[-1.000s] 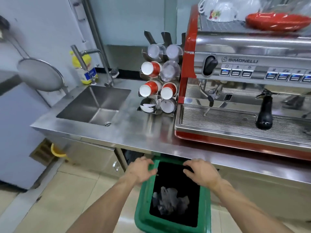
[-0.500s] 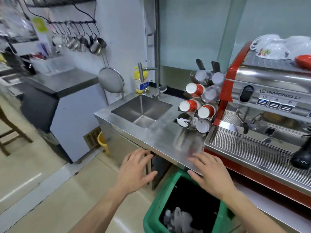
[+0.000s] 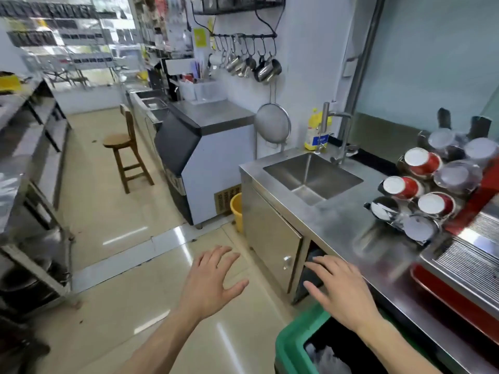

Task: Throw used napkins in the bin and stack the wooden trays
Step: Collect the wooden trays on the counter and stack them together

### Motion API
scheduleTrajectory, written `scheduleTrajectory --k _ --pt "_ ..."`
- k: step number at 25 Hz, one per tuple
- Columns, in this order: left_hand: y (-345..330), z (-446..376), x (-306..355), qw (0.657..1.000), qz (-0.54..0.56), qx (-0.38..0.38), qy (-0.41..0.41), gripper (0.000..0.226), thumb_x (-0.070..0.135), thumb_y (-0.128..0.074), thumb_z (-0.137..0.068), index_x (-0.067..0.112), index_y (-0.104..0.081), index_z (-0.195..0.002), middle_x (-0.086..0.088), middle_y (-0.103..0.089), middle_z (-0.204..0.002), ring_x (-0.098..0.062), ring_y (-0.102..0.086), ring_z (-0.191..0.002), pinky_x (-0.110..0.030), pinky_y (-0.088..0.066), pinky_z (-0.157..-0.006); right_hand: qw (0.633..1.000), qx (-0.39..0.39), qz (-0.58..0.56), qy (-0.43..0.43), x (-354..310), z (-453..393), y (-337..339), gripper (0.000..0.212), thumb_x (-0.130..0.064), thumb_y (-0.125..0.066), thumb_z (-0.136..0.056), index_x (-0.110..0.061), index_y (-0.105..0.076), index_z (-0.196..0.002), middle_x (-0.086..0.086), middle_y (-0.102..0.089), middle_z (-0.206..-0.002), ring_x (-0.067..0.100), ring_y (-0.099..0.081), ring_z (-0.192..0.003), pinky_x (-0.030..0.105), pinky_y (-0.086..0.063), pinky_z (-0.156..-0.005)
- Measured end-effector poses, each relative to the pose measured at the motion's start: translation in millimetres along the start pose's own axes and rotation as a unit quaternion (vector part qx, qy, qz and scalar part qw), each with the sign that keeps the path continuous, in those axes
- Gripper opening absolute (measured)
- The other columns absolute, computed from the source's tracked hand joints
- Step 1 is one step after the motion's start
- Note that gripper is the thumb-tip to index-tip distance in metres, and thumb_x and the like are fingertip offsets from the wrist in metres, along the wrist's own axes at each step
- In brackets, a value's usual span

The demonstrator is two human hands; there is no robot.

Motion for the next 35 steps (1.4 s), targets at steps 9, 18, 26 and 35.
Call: scheduleTrajectory --k 9,18,26,35 --pt "74 132 -141 0.989 -0.03 -0.005 0.145 0.072 0.077 -0.036 -0.081 0.028 -0.056 -0.13 0.005 -0.055 -0.133 -0.019 -0.048 -0.127 -0.039 -0.034 -0.108 0.989 -0.028 -0.036 0.141 -187 -25 -23 0.048 -0.058 -0.048 -0.088 -0.031 -0.054 -0.128 -0.006 -0.06 -0.127 0.02 -0.054 -0.12 0.04 -0.045 -0.095" --pt "158 294 -243 0.955 -0.095 0.022 0.278 0.07 0.077 -0.036 -0.082 0.029 -0.059 -0.128 0.008 -0.058 -0.13 -0.014 -0.05 -0.124 -0.035 -0.035 -0.106 0.946 -0.052 -0.082 0.309 -398 -20 -38 0.046 -0.056 -0.047 -0.09 -0.032 -0.055 -0.129 -0.009 -0.06 -0.128 0.017 -0.053 -0.121 0.037 -0.043 -0.097" --pt "227 447 -304 0.903 -0.138 0.037 0.405 0.076 0.082 -0.026 -0.082 0.029 -0.058 -0.128 0.01 -0.059 -0.128 -0.011 -0.05 -0.12 -0.033 -0.038 -0.102 0.894 -0.063 -0.113 0.429 -568 8 -50 0.042 -0.054 -0.055 -0.087 -0.034 -0.059 -0.124 -0.01 -0.063 -0.123 0.018 -0.056 -0.117 0.038 -0.046 -0.094" --pt "288 605 -329 0.801 -0.185 0.087 0.563 0.069 0.076 -0.037 -0.083 0.026 -0.066 -0.119 0.006 -0.064 -0.12 -0.017 -0.058 -0.113 -0.036 -0.04 -0.1 0.79 -0.087 -0.146 0.589 -747 53 -53 0.042 -0.053 -0.052 -0.089 -0.031 -0.06 -0.124 -0.012 -0.061 -0.126 0.015 -0.053 -0.12 0.035 -0.04 -0.098"
Point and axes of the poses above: each hand's wrist, its own z-axis away from the middle knuckle, its own y-axis out of the back of the hand, x = y × z, the point moved 10 cm from there along -z, towards the middle knuckle
